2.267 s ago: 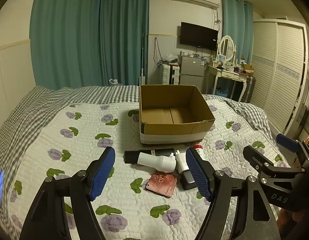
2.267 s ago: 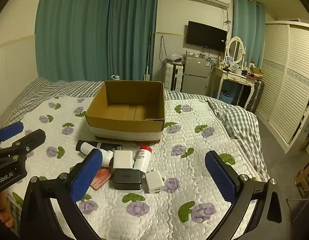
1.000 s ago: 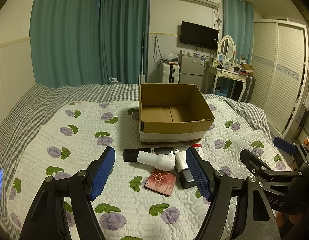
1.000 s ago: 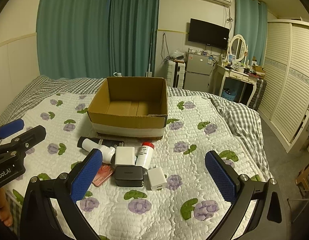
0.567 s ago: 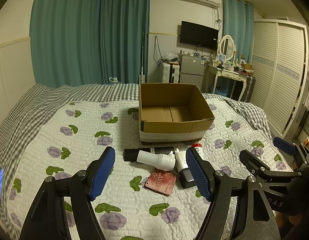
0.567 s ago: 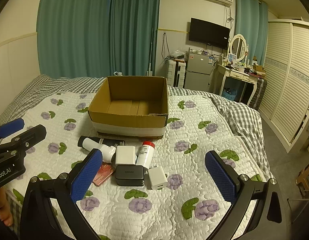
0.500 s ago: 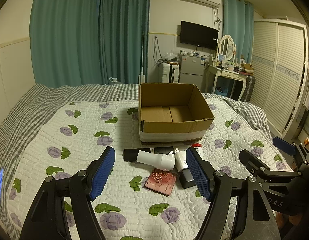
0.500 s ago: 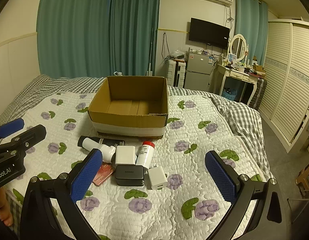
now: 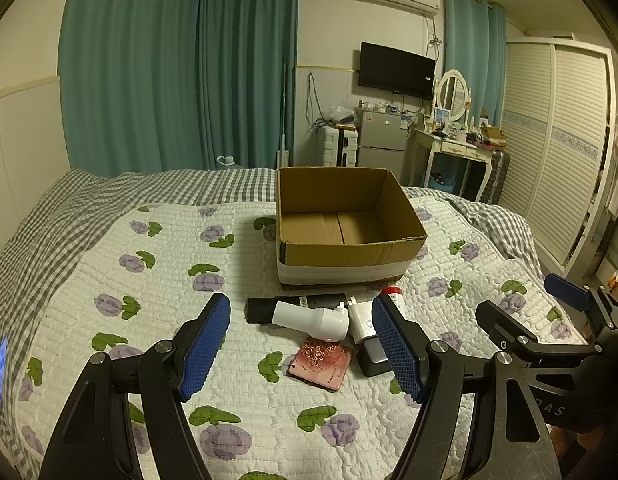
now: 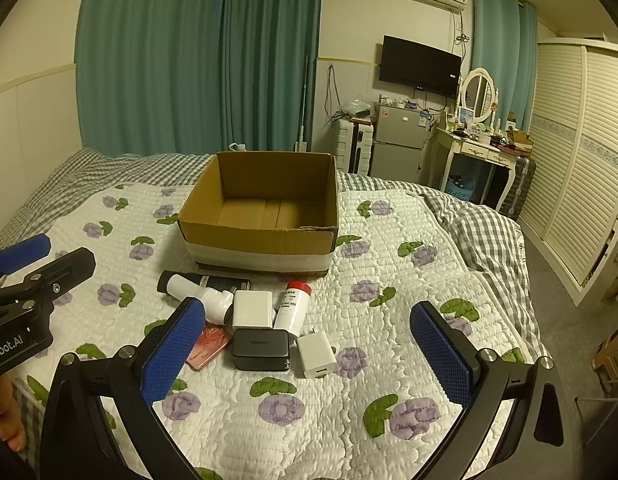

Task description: Organize rigid objects

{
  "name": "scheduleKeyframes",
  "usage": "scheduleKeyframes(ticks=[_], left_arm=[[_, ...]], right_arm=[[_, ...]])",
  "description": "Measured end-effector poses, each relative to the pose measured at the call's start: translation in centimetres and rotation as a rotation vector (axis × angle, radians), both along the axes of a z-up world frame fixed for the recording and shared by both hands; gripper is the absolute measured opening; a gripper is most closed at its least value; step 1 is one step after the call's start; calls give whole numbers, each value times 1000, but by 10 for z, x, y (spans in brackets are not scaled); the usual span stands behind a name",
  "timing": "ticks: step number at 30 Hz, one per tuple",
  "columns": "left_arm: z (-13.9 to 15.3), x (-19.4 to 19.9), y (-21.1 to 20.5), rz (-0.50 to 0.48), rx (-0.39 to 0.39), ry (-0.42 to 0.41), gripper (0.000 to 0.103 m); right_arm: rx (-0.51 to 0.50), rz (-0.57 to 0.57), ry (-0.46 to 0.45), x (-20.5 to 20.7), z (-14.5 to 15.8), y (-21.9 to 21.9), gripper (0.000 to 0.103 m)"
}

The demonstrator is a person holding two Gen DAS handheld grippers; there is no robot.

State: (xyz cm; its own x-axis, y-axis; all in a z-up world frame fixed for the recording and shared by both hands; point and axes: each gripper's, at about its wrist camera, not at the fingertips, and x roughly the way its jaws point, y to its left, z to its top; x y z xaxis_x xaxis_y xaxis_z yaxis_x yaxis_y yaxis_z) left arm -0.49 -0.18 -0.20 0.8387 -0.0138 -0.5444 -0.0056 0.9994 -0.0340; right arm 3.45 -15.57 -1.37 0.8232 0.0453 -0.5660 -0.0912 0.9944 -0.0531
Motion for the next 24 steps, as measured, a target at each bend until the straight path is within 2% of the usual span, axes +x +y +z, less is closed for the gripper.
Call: scheduleKeyframes(ticks=[24], left_arm=[[4,2,-2,-10,20,-11,76]], right_arm=[[1,10,-10,1,10,-5,103]])
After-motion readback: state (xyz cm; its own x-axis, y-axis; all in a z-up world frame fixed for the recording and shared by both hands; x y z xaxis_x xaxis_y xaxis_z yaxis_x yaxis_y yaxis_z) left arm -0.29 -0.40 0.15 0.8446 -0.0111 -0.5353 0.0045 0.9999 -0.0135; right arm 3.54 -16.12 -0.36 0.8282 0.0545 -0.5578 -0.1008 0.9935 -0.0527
